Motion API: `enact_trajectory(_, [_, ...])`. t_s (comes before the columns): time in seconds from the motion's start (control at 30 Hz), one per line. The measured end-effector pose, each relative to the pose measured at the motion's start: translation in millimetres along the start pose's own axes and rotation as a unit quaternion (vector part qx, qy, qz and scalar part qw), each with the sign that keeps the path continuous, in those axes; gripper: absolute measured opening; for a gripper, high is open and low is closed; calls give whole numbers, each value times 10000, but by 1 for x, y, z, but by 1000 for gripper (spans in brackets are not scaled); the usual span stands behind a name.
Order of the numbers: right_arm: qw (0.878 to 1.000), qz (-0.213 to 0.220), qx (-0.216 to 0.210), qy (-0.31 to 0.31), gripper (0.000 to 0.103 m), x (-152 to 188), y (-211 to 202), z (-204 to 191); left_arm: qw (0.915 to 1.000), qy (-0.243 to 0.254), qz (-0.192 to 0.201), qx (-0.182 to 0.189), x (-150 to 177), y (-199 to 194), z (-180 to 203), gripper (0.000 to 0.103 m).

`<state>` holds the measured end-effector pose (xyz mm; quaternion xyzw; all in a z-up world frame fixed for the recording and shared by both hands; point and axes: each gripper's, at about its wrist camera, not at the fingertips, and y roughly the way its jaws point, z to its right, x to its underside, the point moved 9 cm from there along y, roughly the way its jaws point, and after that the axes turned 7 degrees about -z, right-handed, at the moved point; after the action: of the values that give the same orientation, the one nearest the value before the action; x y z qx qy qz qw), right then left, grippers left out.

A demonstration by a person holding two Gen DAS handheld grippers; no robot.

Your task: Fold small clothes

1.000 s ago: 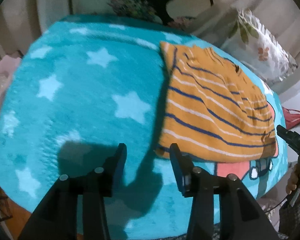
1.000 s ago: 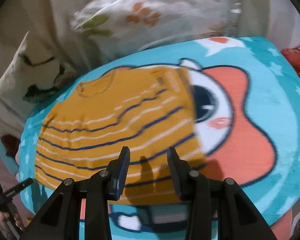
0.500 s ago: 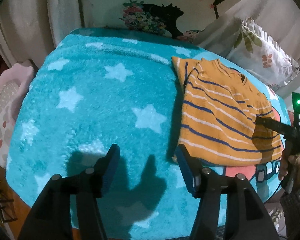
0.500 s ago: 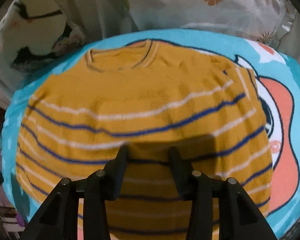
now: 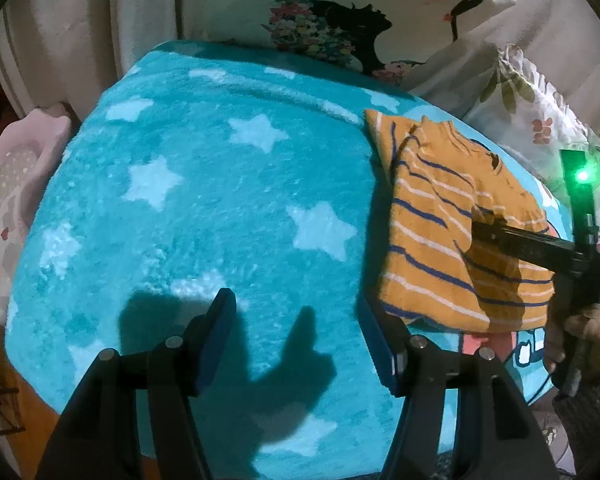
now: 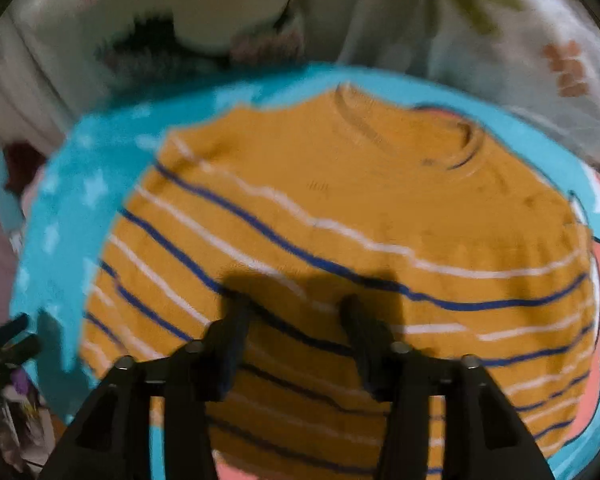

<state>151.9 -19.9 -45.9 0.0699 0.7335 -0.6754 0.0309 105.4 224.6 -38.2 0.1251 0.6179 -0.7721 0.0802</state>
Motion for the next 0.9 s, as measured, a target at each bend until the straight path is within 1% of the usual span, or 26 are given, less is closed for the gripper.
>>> enact_trajectory(0.03, [10000,35,86,-9,57,-4,3,1,10000,4,0,-30,0,-1,-2,62])
enact_trajectory(0.07, [9999,70,73,51,57,-6,1,2,10000,18,12,-59,-1,-2,-3,63])
enact_trajectory(0.13, [9993,173,-159,281,57,-9,-8,3,9999,53,39,-106,-2,-4,-4,66])
enact_trajectory(0.17, [9990,233,-203,317,57,-10,-11,4,9999,65,42,-111,-3,-4,-5,67])
enact_trajectory(0.3, [9971,600,-158,443,57,0,-29,9,9998,155,-2,-136,-7,1,-3,67])
enact_trajectory(0.37, [9963,636,-169,554,57,5,-33,11,9997,216,-43,-146,-9,5,0,67])
enact_trajectory(0.47, [9951,647,-145,740,58,23,-39,23,9991,340,-98,-217,-13,12,5,67])
enact_trajectory(0.67, [9917,663,-130,1097,58,53,-48,51,9965,727,-193,-355,-18,22,26,68])
enact_trajectory(0.77, [9915,694,-104,1096,58,61,-49,52,9954,871,-227,-337,-22,26,36,68])
enact_trajectory(0.9, [9935,725,-42,879,58,70,-51,43,9935,1026,-304,-388,-25,33,46,68])
